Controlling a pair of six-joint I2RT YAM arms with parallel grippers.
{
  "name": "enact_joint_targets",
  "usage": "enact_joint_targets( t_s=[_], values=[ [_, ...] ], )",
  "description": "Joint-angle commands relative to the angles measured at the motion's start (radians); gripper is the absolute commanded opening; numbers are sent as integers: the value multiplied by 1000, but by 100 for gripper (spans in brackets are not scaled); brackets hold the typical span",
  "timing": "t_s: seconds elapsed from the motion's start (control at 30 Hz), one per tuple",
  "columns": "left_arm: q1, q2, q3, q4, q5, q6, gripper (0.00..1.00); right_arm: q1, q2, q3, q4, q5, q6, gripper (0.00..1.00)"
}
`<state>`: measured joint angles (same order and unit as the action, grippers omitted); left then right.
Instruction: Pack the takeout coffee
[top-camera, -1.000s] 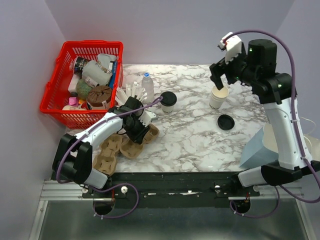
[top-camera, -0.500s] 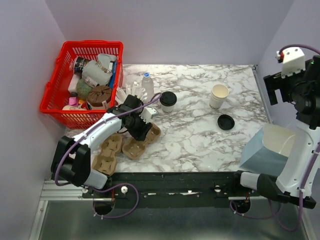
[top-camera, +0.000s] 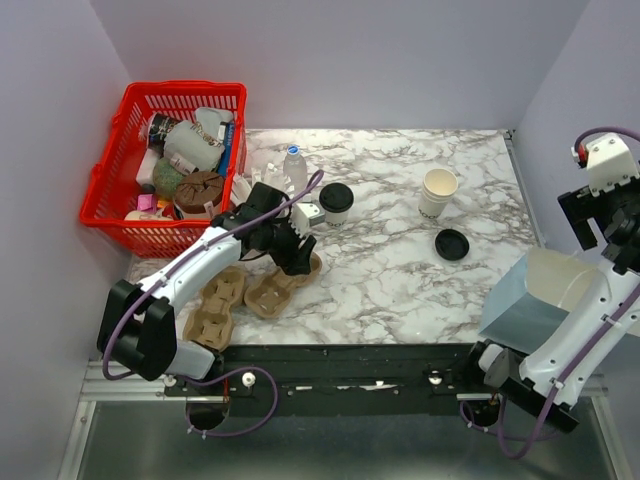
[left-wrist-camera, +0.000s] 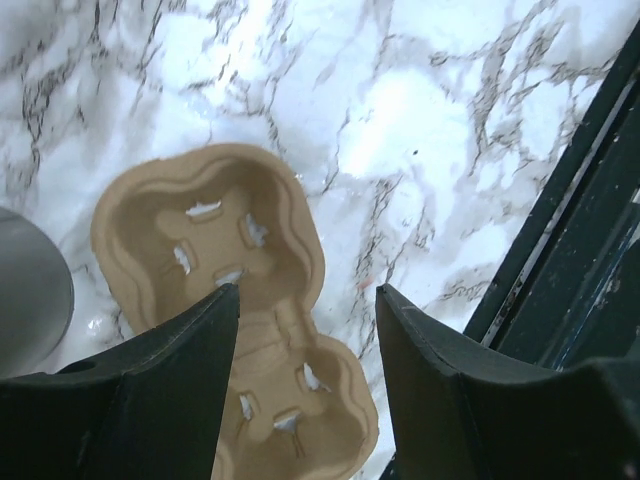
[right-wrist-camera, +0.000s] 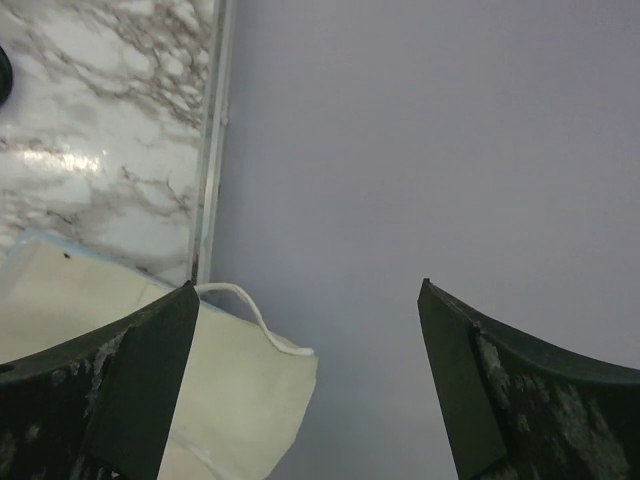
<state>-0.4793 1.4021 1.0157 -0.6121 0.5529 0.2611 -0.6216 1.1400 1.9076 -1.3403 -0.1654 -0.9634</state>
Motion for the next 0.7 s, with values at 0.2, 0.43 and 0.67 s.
enact_joint_targets(
  t_s=[0.2, 0.43, 0.67],
  values=[
    [-12, -22, 0, 69, 87, 14, 66, -136, 41, -175, -188, -14, -271, 98],
    [-13, -5, 23, 71, 101, 15, 64, -138, -19, -359, -188, -23, -374, 94],
    [-15, 21, 53, 51, 102, 23, 64, -138, -77, -452, -188, -75, -445, 71]
  ],
)
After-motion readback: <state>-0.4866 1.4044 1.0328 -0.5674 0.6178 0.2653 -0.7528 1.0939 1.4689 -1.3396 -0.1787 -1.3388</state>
